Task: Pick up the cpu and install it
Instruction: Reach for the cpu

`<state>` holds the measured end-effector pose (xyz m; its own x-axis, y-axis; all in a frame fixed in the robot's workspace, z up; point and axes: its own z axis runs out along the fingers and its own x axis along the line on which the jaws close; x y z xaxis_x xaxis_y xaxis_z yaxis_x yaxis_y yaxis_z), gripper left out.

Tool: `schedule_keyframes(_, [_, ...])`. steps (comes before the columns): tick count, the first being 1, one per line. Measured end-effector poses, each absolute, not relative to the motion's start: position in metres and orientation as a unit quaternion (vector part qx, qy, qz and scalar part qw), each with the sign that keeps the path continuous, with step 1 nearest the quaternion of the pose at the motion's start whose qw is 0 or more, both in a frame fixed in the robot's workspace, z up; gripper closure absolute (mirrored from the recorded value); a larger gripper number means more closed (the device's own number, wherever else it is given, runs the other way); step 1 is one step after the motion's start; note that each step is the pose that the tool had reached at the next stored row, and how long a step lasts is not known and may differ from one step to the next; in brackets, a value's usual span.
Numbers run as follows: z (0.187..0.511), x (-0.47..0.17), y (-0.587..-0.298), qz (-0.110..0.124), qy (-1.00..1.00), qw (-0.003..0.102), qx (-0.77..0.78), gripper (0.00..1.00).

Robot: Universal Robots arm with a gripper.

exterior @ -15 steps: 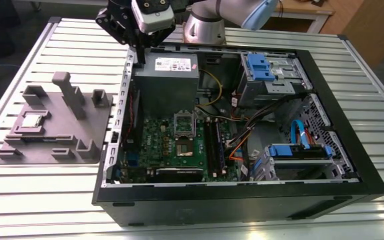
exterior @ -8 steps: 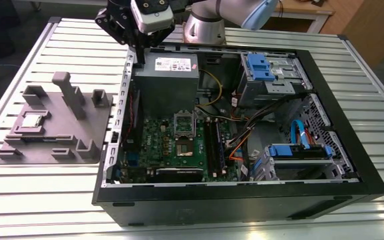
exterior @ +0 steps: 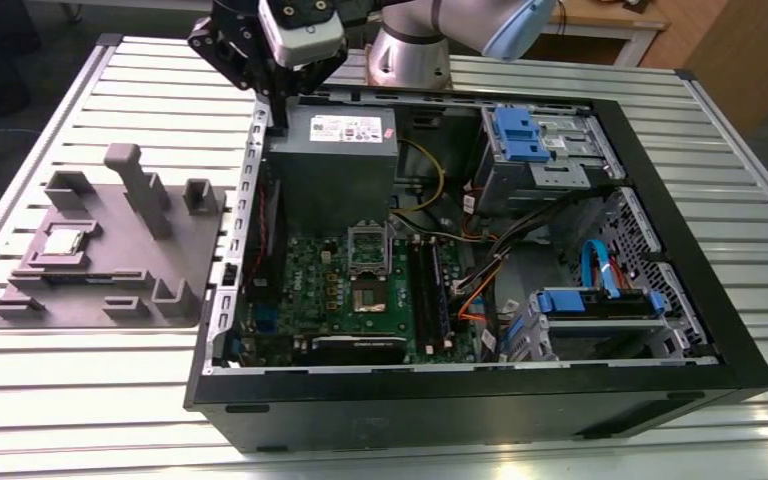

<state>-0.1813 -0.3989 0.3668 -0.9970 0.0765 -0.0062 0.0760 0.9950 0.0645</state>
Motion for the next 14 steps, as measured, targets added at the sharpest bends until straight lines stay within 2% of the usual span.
schedule_keyframes(14, [0.3657, -0.1843, -0.3990, 0.032, 0.999, 0.004, 0.038, 0.90])
